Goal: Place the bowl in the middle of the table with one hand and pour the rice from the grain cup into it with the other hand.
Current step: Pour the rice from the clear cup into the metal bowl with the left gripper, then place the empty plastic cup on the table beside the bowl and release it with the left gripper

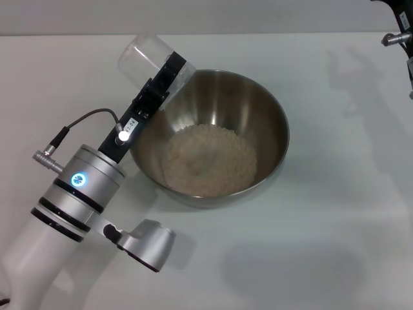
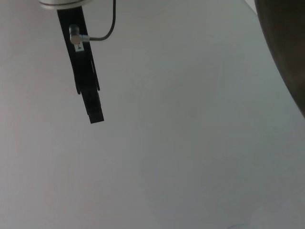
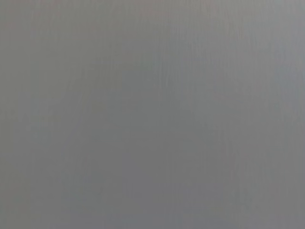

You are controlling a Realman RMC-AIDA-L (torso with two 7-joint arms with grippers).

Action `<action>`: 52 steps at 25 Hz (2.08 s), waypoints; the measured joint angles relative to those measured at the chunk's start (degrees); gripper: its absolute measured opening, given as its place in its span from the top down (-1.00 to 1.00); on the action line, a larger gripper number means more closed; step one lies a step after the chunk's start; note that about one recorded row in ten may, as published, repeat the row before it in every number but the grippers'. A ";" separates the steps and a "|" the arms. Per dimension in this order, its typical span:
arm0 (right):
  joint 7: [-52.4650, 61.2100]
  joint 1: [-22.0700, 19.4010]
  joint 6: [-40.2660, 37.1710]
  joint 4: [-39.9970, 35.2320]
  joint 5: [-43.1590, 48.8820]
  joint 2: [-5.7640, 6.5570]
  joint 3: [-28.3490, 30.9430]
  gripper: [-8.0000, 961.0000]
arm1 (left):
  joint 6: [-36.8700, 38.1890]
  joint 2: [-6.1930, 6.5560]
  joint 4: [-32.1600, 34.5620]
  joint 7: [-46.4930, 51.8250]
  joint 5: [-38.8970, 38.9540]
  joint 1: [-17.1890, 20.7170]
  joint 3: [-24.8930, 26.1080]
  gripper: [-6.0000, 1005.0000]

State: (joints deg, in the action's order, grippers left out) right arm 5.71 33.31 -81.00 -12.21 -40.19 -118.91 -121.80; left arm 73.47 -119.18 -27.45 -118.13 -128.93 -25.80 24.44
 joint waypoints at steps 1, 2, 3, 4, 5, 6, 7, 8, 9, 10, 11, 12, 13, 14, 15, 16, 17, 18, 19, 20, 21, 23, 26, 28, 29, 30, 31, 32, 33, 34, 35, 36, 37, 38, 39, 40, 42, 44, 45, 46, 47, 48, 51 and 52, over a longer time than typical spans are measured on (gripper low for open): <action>0.00 -0.03 -0.02 -0.16 0.01 0.00 0.11 0.14 | -0.38 0.00 -0.67 -1.33 0.07 0.34 -0.04 0.93; 0.00 -0.03 -0.02 -0.16 0.01 0.00 0.11 0.14 | -0.38 0.00 -0.67 -1.33 0.07 0.34 -0.04 0.93; 0.00 -0.03 -0.02 -0.20 0.02 0.00 0.11 0.14 | -0.61 0.00 -0.90 -1.82 0.15 0.42 -0.03 0.93; 0.00 -0.04 -0.04 -0.21 0.02 -0.01 0.05 0.14 | -0.98 0.00 -1.18 -2.81 0.38 0.52 0.03 0.93; 0.00 -0.03 -0.06 -0.22 0.03 -0.02 -0.01 0.14 | -1.10 0.00 -1.31 -3.29 0.45 0.57 0.07 0.93; 0.00 0.02 -0.11 -0.24 0.03 -0.06 -0.08 0.14 | -1.28 0.00 -1.38 -3.83 0.48 0.64 0.11 0.93; 0.00 0.02 -0.11 -0.24 0.03 -0.06 -0.08 0.14 | -1.36 0.00 -1.40 -4.15 0.49 0.68 0.13 0.93; 0.00 0.03 -0.11 -0.24 0.03 -0.07 -0.09 0.14 | -1.52 0.00 -1.41 -4.69 0.50 0.72 0.20 0.93; 0.00 0.04 -0.12 -0.25 0.03 -0.07 -0.10 0.14 | -1.58 0.00 -1.41 -4.89 0.50 0.73 0.23 0.93; 0.00 0.04 -0.12 -0.26 0.03 -0.08 -0.10 0.14 | -1.58 0.00 -1.41 -4.89 0.50 0.73 0.23 0.93; 0.00 0.04 -0.13 -0.27 0.03 -0.09 -0.10 0.14 | -1.70 0.00 -1.42 -5.23 0.50 0.73 0.28 0.93; 0.00 0.03 -0.13 -0.27 0.03 -0.09 -0.10 0.14 | -1.79 0.00 -1.42 -5.51 0.51 0.74 0.32 0.93; 0.01 0.04 -0.13 -0.27 0.03 -0.09 -0.10 0.14 | -1.79 0.00 -1.42 -5.51 0.51 0.74 0.32 0.93; 0.01 0.04 -0.13 -0.27 0.03 -0.09 -0.10 0.14 | -1.79 0.00 -1.42 -5.51 0.51 0.74 0.32 0.93; 0.00 0.04 -0.13 -0.27 0.03 -0.09 -0.10 0.14 | -1.87 0.00 -1.17 -5.61 0.53 0.75 0.34 0.93; 0.00 0.08 -0.13 -0.27 0.03 -0.09 -0.04 0.14 | -1.89 0.00 -1.02 -5.64 0.53 0.75 0.37 0.93; 0.00 0.08 -0.13 -0.27 0.03 -0.09 -0.04 0.14 | -1.89 0.00 -1.02 -5.64 0.53 0.75 0.37 0.93; 0.00 0.22 -0.13 -0.22 0.03 -0.09 0.19 0.14 | -1.89 0.00 -1.02 -5.64 0.53 0.75 0.37 0.93; 0.00 0.22 -0.13 -0.22 0.03 -0.09 0.19 0.14 | -1.89 0.00 -1.02 -5.64 0.53 0.75 0.37 0.93; 0.00 0.32 -0.13 -0.14 0.03 -0.08 0.25 0.14 | -1.83 0.00 -0.88 -5.56 0.54 0.78 0.57 0.93; 0.00 0.60 -0.06 0.06 0.03 -0.04 0.29 0.14 | -1.83 0.00 -0.88 -5.56 0.54 0.78 0.57 0.93; 0.00 0.68 0.08 0.08 0.03 -0.04 0.29 0.14 | -2.34 0.01 -1.23 -3.13 0.46 1.47 0.61 0.93; 0.00 0.80 0.42 0.21 0.03 -0.02 0.32 0.14 | -2.95 -0.02 -0.93 -1.63 0.47 1.56 -0.14 0.93; 0.00 0.80 0.43 0.22 0.03 -0.01 0.33 0.14 | -2.45 0.01 -0.91 -1.05 0.78 1.49 1.40 0.93; 0.00 0.80 0.43 0.23 0.03 0.00 0.34 0.14 | -2.45 0.01 -0.91 -1.05 0.78 1.49 1.40 0.93; 0.00 0.80 0.44 0.22 0.03 0.00 0.34 0.14 | -2.36 0.01 -0.88 -0.62 0.69 1.52 1.74 0.93; 0.00 0.79 0.45 0.24 0.03 0.00 0.35 0.14 | -2.79 -0.01 -0.15 0.10 -0.17 1.79 0.70 0.93; 0.00 0.79 0.45 0.24 0.03 0.00 0.35 0.14 | -2.93 0.01 0.31 0.13 -0.07 1.76 0.63 0.93; 0.00 0.79 0.45 0.25 0.03 0.00 0.33 0.14 | -2.93 -0.01 0.53 0.22 0.13 1.68 1.27 0.93; 0.00 0.79 0.46 0.25 0.03 0.00 0.28 0.14 | -2.93 -0.01 0.53 0.22 0.13 1.68 1.27 0.93; 0.00 0.79 0.47 0.26 0.03 0.00 0.23 0.14 | -3.01 -0.01 -0.17 0.65 0.51 1.80 3.04 0.93; 0.00 0.79 0.48 0.24 0.03 0.00 0.20 0.14 | -3.12 0.06 -0.24 0.65 0.43 1.89 2.57 0.93; 0.00 0.79 0.48 0.24 0.03 0.00 0.20 0.14 | -3.15 -0.02 -0.27 0.65 0.03 2.13 1.34 0.93; 0.00 0.79 0.48 0.23 0.02 0.00 0.20 0.14 | -3.15 -0.02 -0.27 0.65 0.03 2.13 1.34 0.93; 0.00 0.79 0.50 0.22 0.02 0.00 0.21 0.14 | -2.89 0.00 -0.29 0.65 -0.14 2.20 0.48 0.93; 0.00 0.79 0.52 0.23 0.02 0.00 0.22 0.14 | -2.13 0.00 -0.78 0.82 0.25 2.16 1.25 0.93; 0.00 0.79 0.59 0.21 0.02 0.00 0.20 0.14 | -2.30 0.00 -0.95 0.80 0.28 2.22 1.27 0.93; 0.00 0.81 0.60 0.21 0.02 -0.01 0.20 0.14 | -1.94 0.01 -0.76 1.01 0.22 2.35 0.95 0.93; 0.00 0.81 0.60 0.21 0.02 -0.01 0.20 0.14 | -1.94 0.01 -0.76 1.01 0.22 2.35 0.95 0.93; 0.00 0.81 0.60 0.25 0.02 -0.05 0.23 0.14 | -1.76 0.03 -1.05 1.26 0.45 2.32 1.56 0.93; 0.00 0.81 0.60 0.25 0.02 -0.05 0.23 0.14 | -1.77 0.04 -1.39 1.53 0.49 2.37 2.02 0.93; 0.01 0.80 0.60 0.26 0.02 -0.06 0.17 0.14 | -1.77 0.04 -1.39 1.53 0.49 2.37 2.02 0.93; 0.01 0.79 0.60 0.30 0.02 -0.08 -0.08 0.14 | -1.58 0.05 -0.54 3.27 -0.55 2.27 1.19 0.93; 0.01 0.79 0.60 0.30 0.02 -0.08 -0.08 0.14 | -1.58 0.05 -0.54 3.27 -0.55 2.27 1.19 0.93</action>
State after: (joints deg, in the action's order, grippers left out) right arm 5.71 34.10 -80.40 -11.91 -40.17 -118.99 -121.88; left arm 71.90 -119.13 -27.99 -114.86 -129.48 -23.53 25.64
